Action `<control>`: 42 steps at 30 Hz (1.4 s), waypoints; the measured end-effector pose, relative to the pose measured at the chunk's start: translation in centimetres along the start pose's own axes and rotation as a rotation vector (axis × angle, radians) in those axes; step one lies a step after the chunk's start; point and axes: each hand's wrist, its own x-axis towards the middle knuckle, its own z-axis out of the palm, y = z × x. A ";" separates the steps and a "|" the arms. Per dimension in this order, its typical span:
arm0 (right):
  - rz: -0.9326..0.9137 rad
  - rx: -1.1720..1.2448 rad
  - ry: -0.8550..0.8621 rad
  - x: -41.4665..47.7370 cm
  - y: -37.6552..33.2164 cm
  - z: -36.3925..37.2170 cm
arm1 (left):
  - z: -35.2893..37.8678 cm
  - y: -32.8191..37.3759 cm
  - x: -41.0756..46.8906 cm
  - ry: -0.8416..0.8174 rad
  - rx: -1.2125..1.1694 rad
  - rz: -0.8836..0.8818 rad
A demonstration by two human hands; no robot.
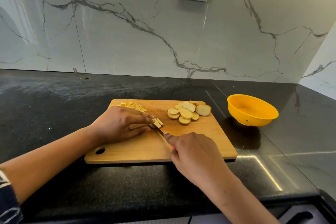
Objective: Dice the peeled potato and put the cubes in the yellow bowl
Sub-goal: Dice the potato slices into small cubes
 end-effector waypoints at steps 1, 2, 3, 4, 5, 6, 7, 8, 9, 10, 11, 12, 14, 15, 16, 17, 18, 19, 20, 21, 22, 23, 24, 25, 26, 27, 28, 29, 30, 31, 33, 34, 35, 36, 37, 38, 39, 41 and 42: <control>0.000 0.003 -0.001 0.0 0.1 0.0 | 0.2 -0.1 0.3 -0.024 -0.001 0.014; 0.000 0.009 -0.005 0.1 0.1 0.0 | 0.3 -0.3 0.5 -0.053 -0.003 0.035; -0.002 0.015 -0.013 0.0 0.1 -0.1 | 0.5 -0.6 0.8 -0.079 -0.010 0.049; -0.005 0.022 -0.026 0.0 0.2 -0.3 | 0.6 -0.8 1.0 -0.096 -0.028 0.045; -0.008 0.029 -0.038 -0.2 0.2 -0.5 | 0.7 -1.1 1.2 -0.103 -0.061 0.024; -0.008 0.037 -0.050 -0.4 0.3 -0.8 | 0.7 -1.3 1.3 -0.105 -0.101 -0.003; -0.009 0.048 -0.060 -0.7 0.5 -1.2 | 0.8 -1.5 1.3 -0.105 -0.139 -0.026; -0.010 0.058 -0.072 -1.1 0.7 -1.7 | 0.9 -1.6 1.2 -0.107 -0.169 -0.045; -0.010 0.063 -0.090 -1.6 1.1 -2.4 | 1.0 -1.6 1.2 -0.108 -0.193 -0.059; -0.008 0.070 -0.106 -2.1 1.6 -3.2 | 1.1 -1.6 1.1 -0.111 -0.210 -0.071; 0.006 0.084 -0.114 -2.6 2.1 -4.1 | 1.1 -1.6 1.1 -0.115 -0.225 -0.082; 0.028 0.097 -0.105 -2.9 2.7 -5.0 | 1.1 -1.6 1.1 -0.118 -0.240 -0.092; 0.095 0.098 -0.018 -2.8 3.8 -6.3 | 1.2 -1.6 1.1 -0.112 -0.278 -0.116; 0.130 0.091 0.051 -2.3 4.3 -6.4 | 1.2 -1.5 1.2 -0.101 -0.298 -0.137; 0.160 0.086 0.113 -1.4 4.7 -6.2 | 1.2 -1.3 1.3 -0.090 -0.317 -0.165; 0.184 0.090 0.157 -0.2 5.0 -5.7 | 1.1 -1.2 1.4 -0.082 -0.335 -0.190; 0.198 0.105 0.184 1.2 5.2 -5.0 | 1.1 -1.2 1.4 -0.083 -0.348 -0.213; 0.204 0.130 0.203 2.5 5.4 -4.0 | 1.0 -1.2 1.5 -0.090 -0.350 -0.230; 0.208 0.171 0.219 3.8 5.4 -3.0 | 0.8 -1.3 1.6 -0.102 -0.342 -0.243; 0.210 0.225 0.235 4.8 5.5 -2.0 | 0.6 -1.4 1.8 -0.122 -0.329 -0.252; 0.209 0.287 0.249 5.6 5.5 -1.1 | 0.3 -1.6 2.0 -0.158 -0.315 -0.260; 0.205 0.345 0.268 6.2 5.4 -0.3 | 0.1 -1.9 2.3 -0.215 -0.297 -0.262; 0.202 0.389 0.289 6.6 5.5 0.3 | -0.2 -2.1 2.7 -0.288 -0.280 -0.258; 0.202 0.412 0.306 6.8 5.6 0.8 | -0.4 -2.3 3.1 -0.365 -0.274 -0.247; 0.207 0.422 0.318 6.8 5.8 1.2 | -0.5 -2.4 3.6 -0.437 -0.280 -0.232; 0.213 0.424 0.328 6.8 6.2 1.4 | -0.7 -2.5 4.1 -0.496 -0.286 -0.208; 0.223 0.419 0.333 6.7 6.6 1.6 | -0.8 -2.6 4.6 -0.537 -0.289 -0.183; 0.235 0.412 0.331 6.5 6.9 1.7 | -0.9 -2.7 5.1 -0.561 -0.290 -0.162; 0.246 0.404 0.323 6.4 7.2 1.8 | -1.0 -2.8 5.4 -0.575 -0.288 -0.153; 0.254 0.399 0.312 6.3 7.4 1.8 | -1.0 -2.9 5.5 -0.580 -0.286 -0.153; 0.256 0.401 0.301 6.2 7.3 1.8 | -0.9 -2.9 5.4 -0.551 -0.264 -0.179; 0.253 0.402 0.302 6.1 7.1 1.8 | -0.8 -2.8 5.1 -0.512 -0.250 -0.190; 0.247 0.398 0.300 6.1 6.9 1.8 | -0.6 -2.6 4.8 -0.459 -0.240 -0.198; 0.238 0.388 0.294 6.0 6.6 1.7 | -0.4 -2.2 4.3 -0.405 -0.234 -0.213; 0.230 0.375 0.284 6.0 6.5 1.6 | -0.2 -1.8 3.9 -0.349 -0.231 -0.228; 0.226 0.359 0.272 5.9 6.4 1.6 | 0.0 -1.4 3.4 -0.295 -0.227 -0.247; 0.227 0.342 0.256 5.9 6.3 1.5 | 0.3 -1.0 3.1 -0.249 -0.225 -0.271; 0.225 0.314 0.211 5.6 6.0 1.4 | 0.7 0.0 2.6 -0.167 -0.205 -0.346; 0.217 0.311 0.190 5.4 5.7 1.3 | 0.9 0.5 2.5 -0.127 -0.187 -0.379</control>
